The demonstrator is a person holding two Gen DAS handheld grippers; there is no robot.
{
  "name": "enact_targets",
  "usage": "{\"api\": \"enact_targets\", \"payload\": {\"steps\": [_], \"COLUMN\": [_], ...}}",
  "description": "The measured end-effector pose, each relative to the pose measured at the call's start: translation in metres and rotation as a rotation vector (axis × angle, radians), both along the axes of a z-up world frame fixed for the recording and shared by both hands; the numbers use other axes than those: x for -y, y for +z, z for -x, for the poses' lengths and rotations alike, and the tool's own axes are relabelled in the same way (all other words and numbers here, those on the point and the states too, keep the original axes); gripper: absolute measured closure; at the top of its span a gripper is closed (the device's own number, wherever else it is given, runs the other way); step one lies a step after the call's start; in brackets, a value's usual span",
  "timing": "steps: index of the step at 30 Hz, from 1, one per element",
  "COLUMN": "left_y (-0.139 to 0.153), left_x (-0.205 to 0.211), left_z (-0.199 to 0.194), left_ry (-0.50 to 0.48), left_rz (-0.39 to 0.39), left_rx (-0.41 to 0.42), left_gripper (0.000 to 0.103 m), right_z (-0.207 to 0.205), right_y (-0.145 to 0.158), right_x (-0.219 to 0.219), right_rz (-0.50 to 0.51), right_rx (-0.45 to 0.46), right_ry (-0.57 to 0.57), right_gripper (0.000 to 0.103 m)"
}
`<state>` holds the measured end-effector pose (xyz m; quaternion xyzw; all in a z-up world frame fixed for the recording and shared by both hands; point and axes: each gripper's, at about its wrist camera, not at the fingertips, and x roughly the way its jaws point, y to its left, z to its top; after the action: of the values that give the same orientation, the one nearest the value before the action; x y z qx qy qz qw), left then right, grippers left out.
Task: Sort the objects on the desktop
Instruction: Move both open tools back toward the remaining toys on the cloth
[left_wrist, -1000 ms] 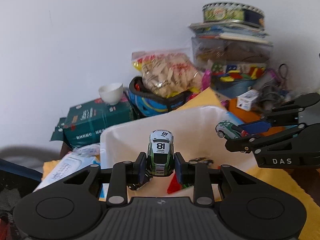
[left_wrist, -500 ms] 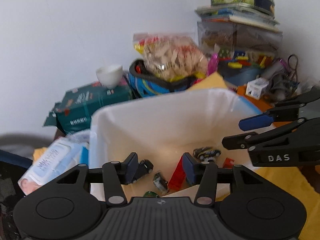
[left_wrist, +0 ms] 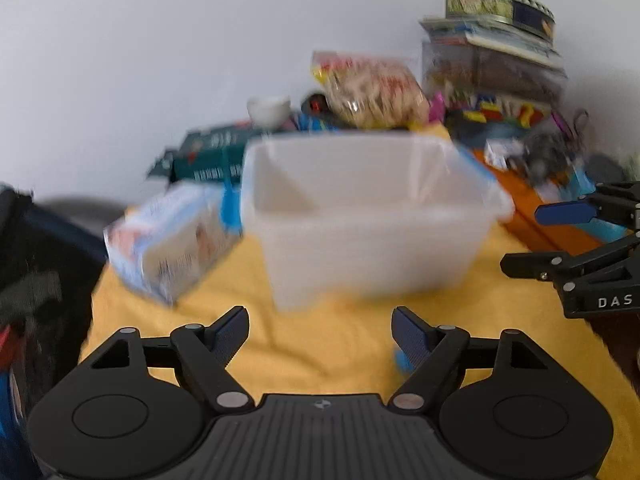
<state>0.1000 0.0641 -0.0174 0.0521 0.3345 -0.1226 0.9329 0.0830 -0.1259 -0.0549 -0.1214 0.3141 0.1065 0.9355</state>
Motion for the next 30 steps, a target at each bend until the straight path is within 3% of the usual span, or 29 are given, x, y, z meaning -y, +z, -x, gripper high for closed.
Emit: {"api": "enact_targets", "payload": {"steps": [3, 9, 15, 18, 22, 23, 30], "left_y": [-0.025, -0.063, -0.081, -0.093, -0.098, -0.099, -0.103], "left_x": [0.002, 0.007, 0.022, 0.024, 0.021, 0.021, 0.024], "left_z": [0.012, 0.040, 0.054, 0.056, 0.063, 0.064, 0.066], "left_ry": [-0.020, -0.046, -0.066, -0.044, -0.049, -0.050, -0.074], "left_rz": [-0.020, 0.082, 0.081, 0.056, 0.073, 0.079, 0.095], "left_rx": [-0.108, -0.282, -0.340, -0.355, -0.320, -0.319, -0.308], "left_gripper": [0.022, 0.022, 0.022, 0.022, 0.015, 0.014, 0.003], "right_z": [0.012, 0.043, 0.050, 0.054, 0.059, 0.059, 0.068], "right_y": [-0.030, -0.080, -0.098, -0.103, -0.108, -0.110, -0.117], "right_x": [0.000, -0.009, -0.006, -0.002, 0.002, 0.000, -0.006], "right_rz": [-0.041, -0.026, -0.071, -0.114, -0.140, -0.140, -0.133], "right_rx": [-0.094, -0.204, -0.274, -0.254, -0.233, -0.232, -0.204], "right_ry": [-0.009, 0.006, -0.023, -0.043, -0.040, -0.027, 0.012], "right_gripper": [0.031, 0.041, 0.043, 0.038, 0.024, 0.016, 0.000]}}
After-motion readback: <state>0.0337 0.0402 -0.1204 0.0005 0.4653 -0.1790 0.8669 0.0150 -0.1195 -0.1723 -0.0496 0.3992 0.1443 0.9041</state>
